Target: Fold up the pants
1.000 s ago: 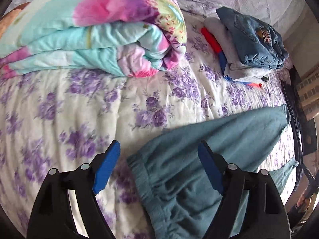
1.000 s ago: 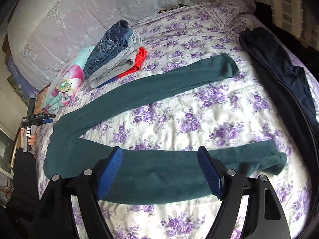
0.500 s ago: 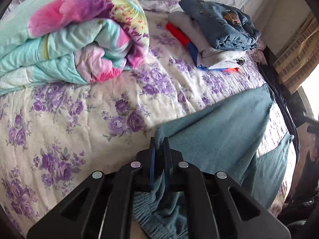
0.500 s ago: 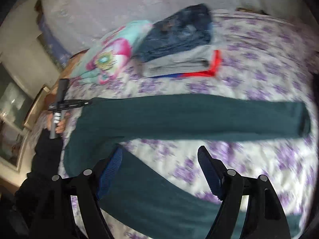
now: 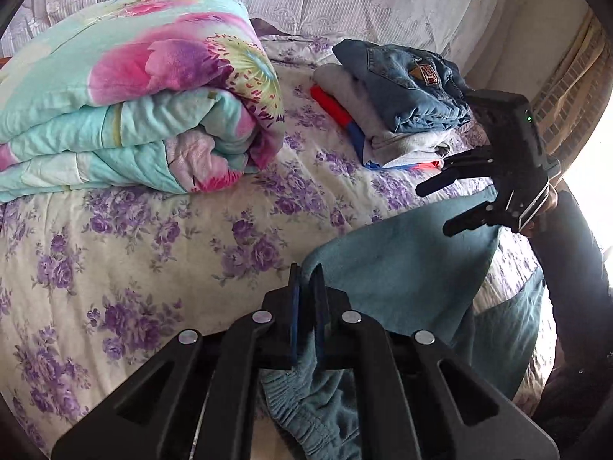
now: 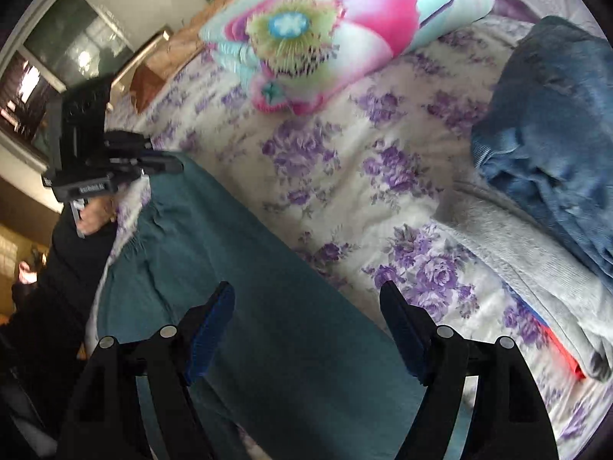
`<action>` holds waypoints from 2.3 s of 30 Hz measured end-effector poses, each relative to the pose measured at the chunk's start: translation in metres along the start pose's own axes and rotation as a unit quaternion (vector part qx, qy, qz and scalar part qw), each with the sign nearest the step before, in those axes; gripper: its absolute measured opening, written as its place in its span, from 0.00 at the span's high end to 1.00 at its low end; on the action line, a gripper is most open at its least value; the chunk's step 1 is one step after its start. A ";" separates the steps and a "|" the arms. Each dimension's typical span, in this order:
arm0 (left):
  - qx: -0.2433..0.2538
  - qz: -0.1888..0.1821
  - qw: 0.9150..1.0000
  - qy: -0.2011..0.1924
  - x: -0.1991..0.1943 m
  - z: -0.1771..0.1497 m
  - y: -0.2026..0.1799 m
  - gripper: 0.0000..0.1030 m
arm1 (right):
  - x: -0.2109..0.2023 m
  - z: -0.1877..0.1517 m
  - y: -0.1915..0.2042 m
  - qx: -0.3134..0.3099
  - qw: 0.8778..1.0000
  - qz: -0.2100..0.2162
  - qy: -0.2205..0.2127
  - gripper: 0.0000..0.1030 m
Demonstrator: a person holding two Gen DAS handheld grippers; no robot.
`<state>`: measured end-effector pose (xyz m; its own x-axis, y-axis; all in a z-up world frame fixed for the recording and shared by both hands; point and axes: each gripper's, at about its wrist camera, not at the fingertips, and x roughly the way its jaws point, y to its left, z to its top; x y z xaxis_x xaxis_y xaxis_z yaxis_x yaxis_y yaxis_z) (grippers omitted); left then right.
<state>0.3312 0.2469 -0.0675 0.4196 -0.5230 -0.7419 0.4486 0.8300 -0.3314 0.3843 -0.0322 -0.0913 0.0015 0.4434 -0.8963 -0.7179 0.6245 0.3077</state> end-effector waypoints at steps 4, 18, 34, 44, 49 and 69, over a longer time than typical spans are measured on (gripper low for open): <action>0.001 0.000 1.000 -0.004 0.000 0.001 -0.002 0.95 | 0.025 -0.004 -0.006 -0.011 0.999 -0.002 0.036 0.23; -0.037 0.048 0.998 0.036 0.040 0.002 0.014 0.95 | 0.050 0.005 0.004 -0.032 0.997 -0.064 0.006 0.94; 0.015 0.038 0.998 -0.037 -0.084 -0.071 -0.090 0.95 | -0.036 -0.108 0.159 -0.028 0.992 -0.107 -0.065 0.91; -0.018 0.044 0.999 0.008 -0.086 -0.164 -0.088 0.95 | 0.023 -0.183 0.210 0.034 0.995 -0.076 -0.058 0.89; -0.030 0.042 0.998 0.034 -0.078 -0.179 -0.080 0.83 | 0.043 -0.192 0.210 0.060 0.993 -0.077 -0.065 0.76; -0.060 0.021 0.997 0.040 -0.031 -0.168 -0.166 0.75 | 0.047 -0.214 0.241 0.043 0.994 -0.062 -0.073 0.52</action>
<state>0.1115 0.1580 -0.0873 0.3690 -0.4744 -0.7993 0.3325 0.8704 -0.3631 0.0621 0.0019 -0.1272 0.1926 0.4449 -0.8746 -0.6438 0.7299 0.2295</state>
